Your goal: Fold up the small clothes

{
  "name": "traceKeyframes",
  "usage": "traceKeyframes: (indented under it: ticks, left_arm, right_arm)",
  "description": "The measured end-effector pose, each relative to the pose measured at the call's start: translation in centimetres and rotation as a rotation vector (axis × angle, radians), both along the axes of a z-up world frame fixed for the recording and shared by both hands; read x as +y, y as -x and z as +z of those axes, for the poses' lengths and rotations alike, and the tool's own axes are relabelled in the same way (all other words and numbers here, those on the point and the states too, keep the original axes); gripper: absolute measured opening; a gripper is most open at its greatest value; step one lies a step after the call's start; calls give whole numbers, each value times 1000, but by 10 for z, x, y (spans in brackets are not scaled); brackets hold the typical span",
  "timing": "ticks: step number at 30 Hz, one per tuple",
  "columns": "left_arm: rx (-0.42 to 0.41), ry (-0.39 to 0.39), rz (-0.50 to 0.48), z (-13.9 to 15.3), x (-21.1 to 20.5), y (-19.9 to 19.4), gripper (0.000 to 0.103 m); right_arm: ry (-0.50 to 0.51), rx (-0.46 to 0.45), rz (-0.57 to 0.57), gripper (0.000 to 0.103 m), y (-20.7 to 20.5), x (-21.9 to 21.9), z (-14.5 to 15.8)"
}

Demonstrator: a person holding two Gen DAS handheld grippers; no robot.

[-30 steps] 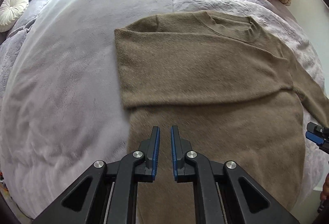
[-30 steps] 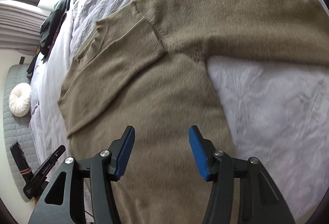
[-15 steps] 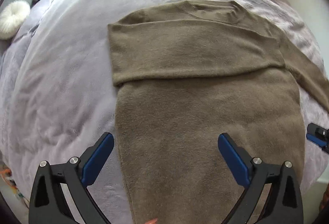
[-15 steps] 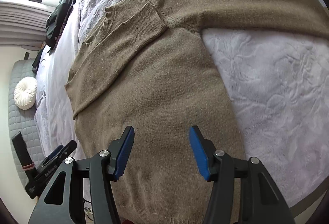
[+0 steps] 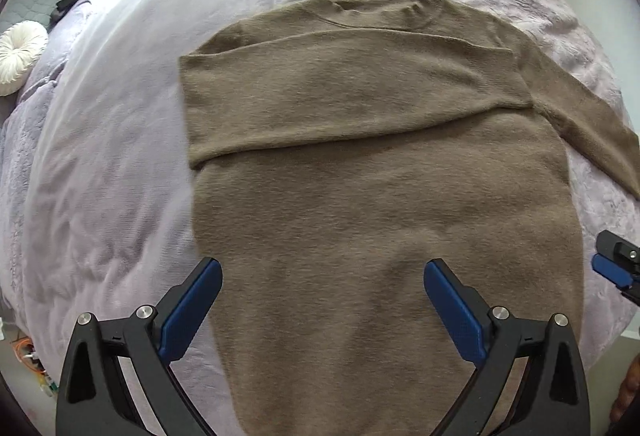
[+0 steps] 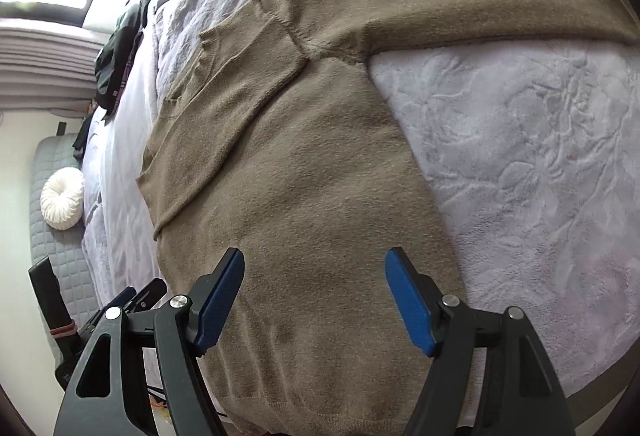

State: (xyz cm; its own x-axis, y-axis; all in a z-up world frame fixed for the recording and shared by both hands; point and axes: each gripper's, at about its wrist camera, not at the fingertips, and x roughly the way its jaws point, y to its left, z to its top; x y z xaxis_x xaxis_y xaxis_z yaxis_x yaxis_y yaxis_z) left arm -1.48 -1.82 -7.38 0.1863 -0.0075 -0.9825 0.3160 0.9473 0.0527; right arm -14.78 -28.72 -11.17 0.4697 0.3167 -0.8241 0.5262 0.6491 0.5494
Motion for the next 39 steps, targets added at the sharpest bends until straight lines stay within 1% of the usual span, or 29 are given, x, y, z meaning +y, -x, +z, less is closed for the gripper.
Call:
traceKeyframes:
  ticks: [3,7,10,13,16,20,23,26,30,33,36,37,38,39]
  left_arm:
    - [10,25,-12,1,-10,1,101]
    - [-6,38,-21,3,-25,3,101]
    - [-21,59,-10,5,-36,1,101]
    - [-27,55,8,2,-46,0,101]
    - [-18,49,16,-3,-58,-2,101]
    - [-32,12,-22,-10,-79,0,101]
    - [-23,29,-47,-15,-95,2,101]
    - [-28,48,-64,-17,-110,3,101]
    - [-21,77,-80,-21,-129,3,101]
    - [-15,85,-86,-23,-139,0,101]
    - [-12,98,-81,-25,-142,-3,101]
    - [-15,98,-78,-26,-143,-5,101]
    - [-27,92,-75,-26,-142,-7,101]
    - [-47,76,-69,-26,-141,-9,101]
  right_arm:
    - [-20,4,-25,76,7,-9,-7]
    - [-62,11,-79,76,18,-27,-18]
    - [-90,-1,-143,76,30,-49,-25]
    - [-110,-27,-221,76,42,-75,-28]
    - [-133,-71,-319,76,56,-108,-32]
    - [-155,-130,-468,76,73,-157,-38]
    - [-171,-185,-557,76,83,-189,-42]
    - [-210,-248,-648,76,91,-216,-48]
    - [-240,-306,-722,76,89,-242,-55]
    - [-261,-351,-762,76,87,-255,-57]
    - [-310,-391,-810,75,87,-259,-59]
    - [-313,-385,-819,72,88,-259,-59]
    - [-310,-376,-823,55,91,-259,-60]
    - [-304,-367,-825,30,92,-258,-60]
